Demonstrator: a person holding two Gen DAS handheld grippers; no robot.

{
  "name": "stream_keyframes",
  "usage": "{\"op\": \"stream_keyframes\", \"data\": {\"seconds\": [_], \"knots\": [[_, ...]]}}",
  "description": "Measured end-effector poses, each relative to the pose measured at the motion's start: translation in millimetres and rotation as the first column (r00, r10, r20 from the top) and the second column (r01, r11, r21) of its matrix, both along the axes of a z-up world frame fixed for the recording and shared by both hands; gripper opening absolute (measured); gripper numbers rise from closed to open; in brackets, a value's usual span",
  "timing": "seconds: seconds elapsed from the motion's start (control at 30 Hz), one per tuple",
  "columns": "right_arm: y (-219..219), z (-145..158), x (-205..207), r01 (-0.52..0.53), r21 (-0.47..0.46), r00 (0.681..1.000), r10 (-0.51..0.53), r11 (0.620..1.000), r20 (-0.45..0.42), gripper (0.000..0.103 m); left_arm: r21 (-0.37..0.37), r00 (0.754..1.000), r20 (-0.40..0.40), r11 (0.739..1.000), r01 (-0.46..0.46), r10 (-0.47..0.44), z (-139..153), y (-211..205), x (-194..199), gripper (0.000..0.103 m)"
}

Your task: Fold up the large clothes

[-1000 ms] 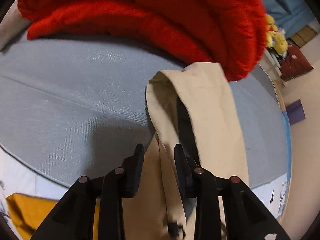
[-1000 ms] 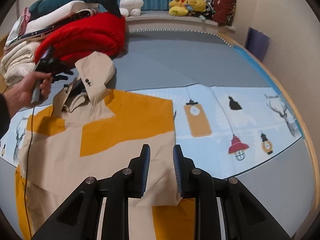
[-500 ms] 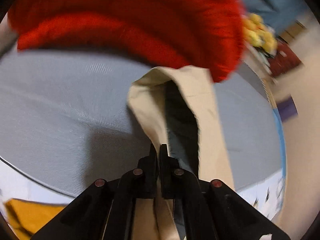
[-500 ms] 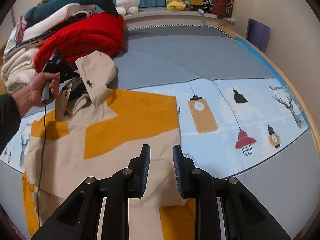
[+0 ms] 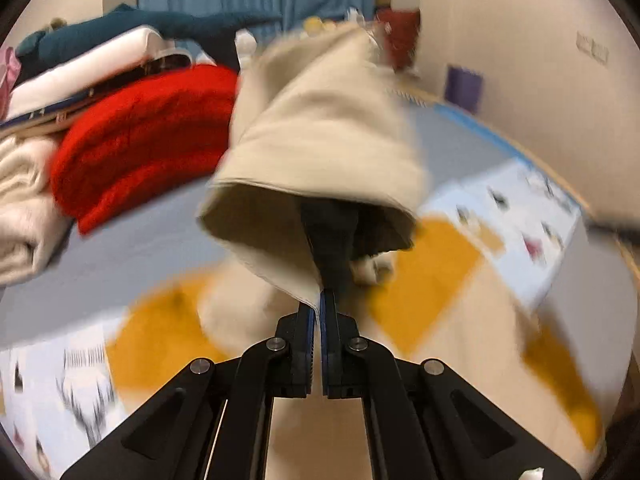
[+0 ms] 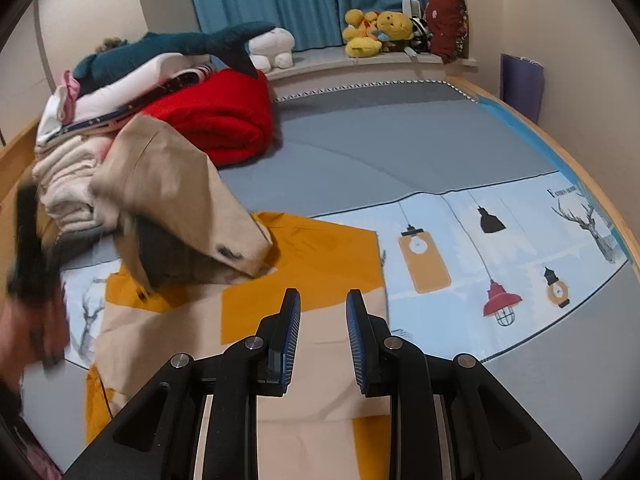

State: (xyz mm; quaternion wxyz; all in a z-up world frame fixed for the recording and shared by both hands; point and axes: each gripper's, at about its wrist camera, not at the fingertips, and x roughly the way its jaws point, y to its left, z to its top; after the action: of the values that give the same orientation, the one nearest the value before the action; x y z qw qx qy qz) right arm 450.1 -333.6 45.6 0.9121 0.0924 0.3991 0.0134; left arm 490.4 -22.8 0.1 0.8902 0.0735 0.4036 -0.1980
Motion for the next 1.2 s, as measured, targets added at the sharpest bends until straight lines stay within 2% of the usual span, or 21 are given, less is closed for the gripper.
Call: {"op": "stream_keyframes", "data": {"seconds": [0.07, 0.1, 0.13, 0.17, 0.23, 0.3, 0.33, 0.4, 0.43, 0.57, 0.63, 0.73, 0.8, 0.93, 1.1, 1.17, 1.2], "knots": [[1.3, 1.7, -2.1, -0.008, 0.023, 1.000, 0.007, 1.000, 0.005, 0.025, -0.023, 0.994, -0.090, 0.998, -0.066, 0.064, -14.0, 14.7, -31.1, 0.002], [1.9, 1.9, -3.4, -0.010, 0.045, 1.000, 0.010, 0.999, 0.003, 0.025, -0.058, 0.982, -0.152, 0.991, -0.121, 0.111, -19.5, 24.7, -45.7, 0.008], [1.9, 1.5, -4.7, -0.012, 0.070, 1.000, 0.012, 0.997, 0.000, 0.026, -0.108, 0.956, -0.240, 0.974, -0.199, 0.169, -25.5, 40.2, -61.4, 0.008], [2.5, 1.5, -6.5, -0.015, 0.090, 1.000, 0.015, 0.996, 0.000, 0.027, -0.141, 0.939, -0.282, 0.959, -0.244, 0.198, -27.2, 49.2, -67.4, 0.008], [4.9, 0.4, -9.2, -0.028, 0.113, 1.000, 0.028, 0.993, 0.001, 0.031, -0.185, 0.896, -0.349, 0.918, -0.352, 0.273, -25.7, 68.4, -82.9, 0.008], [9.8, -3.9, -10.4, -0.047, 0.146, 0.999, 0.048, 0.988, -0.006, 0.033, -0.196, 0.870, -0.372, 0.889, -0.415, 0.324, -23.1, 77.7, -85.1, 0.007], [12.1, -6.2, -10.1, -0.053, 0.164, 0.998, 0.056, 0.985, -0.013, 0.034, -0.227, 0.862, -0.381, 0.870, -0.437, 0.333, -22.1, 81.0, -82.5, 0.007], [18.2, -16.9, -7.2, -0.072, 0.212, 0.996, 0.083, 0.975, -0.045, 0.037, -0.252, 0.869, -0.375, 0.866, -0.431, 0.323, -24.9, 82.1, -75.4, 0.011], [23.5, -23.6, -4.8, -0.079, 0.223, 0.993, 0.095, 0.972, -0.064, 0.038, -0.262, 0.863, -0.386, 0.858, -0.442, 0.326, -31.7, 81.7, -69.8, 0.012], [40.9, -51.3, 4.4, -0.103, 0.274, 0.981, 0.143, 0.956, -0.133, 0.041, -0.332, 0.810, -0.501, 0.797, -0.505, 0.305, -59.3, 80.3, -43.3, 0.012], [51.8, -69.4, 11.1, -0.106, 0.297, 0.970, 0.164, 0.949, -0.178, 0.041, -0.375, 0.798, -0.537, 0.770, -0.517, 0.274, -66.7, 77.8, -34.2, 0.013], [66.3, -92.3, 21.3, -0.105, 0.292, 0.956, 0.177, 0.951, -0.233, 0.042, -0.381, 0.793, -0.557, 0.774, -0.506, 0.245, -76.1, 69.2, -27.0, 0.021], [74.5, -102.6, 27.8, -0.112, 0.294, 0.948, 0.190, 0.949, -0.254, 0.042, -0.373, 0.772, -0.586, 0.765, -0.525, 0.244, -85.0, 70.8, -22.3, 0.026], [87.5, -117.8, 40.0, -0.137, 0.273, 0.938, 0.213, 0.952, -0.274, 0.042, -0.351, 0.731, -0.626, 0.738, -0.576, 0.273, -101.5, 81.3, -14.6, 0.029], [95.0, -134.0, 55.9, -0.132, 0.282, 0.926, 0.219, 0.950, -0.308, 0.042, -0.339, 0.695, -0.661, 0.714, -0.613, 0.283, -115.7, 84.8, -9.7, 0.030], [99.5, -135.1, 59.7, -0.136, 0.275, 0.926, 0.221, 0.952, -0.307, 0.042, -0.343, 0.699, -0.664, 0.723, -0.600, 0.266, -119.2, 79.5, -7.0, 0.034], [101.2, -132.8, 60.3, -0.139, 0.274, 0.928, 0.222, 0.951, -0.300, 0.042, -0.335, 0.701, -0.665, 0.736, -0.589, 0.258, -121.1, 75.5, -5.3, 0.034]]}}
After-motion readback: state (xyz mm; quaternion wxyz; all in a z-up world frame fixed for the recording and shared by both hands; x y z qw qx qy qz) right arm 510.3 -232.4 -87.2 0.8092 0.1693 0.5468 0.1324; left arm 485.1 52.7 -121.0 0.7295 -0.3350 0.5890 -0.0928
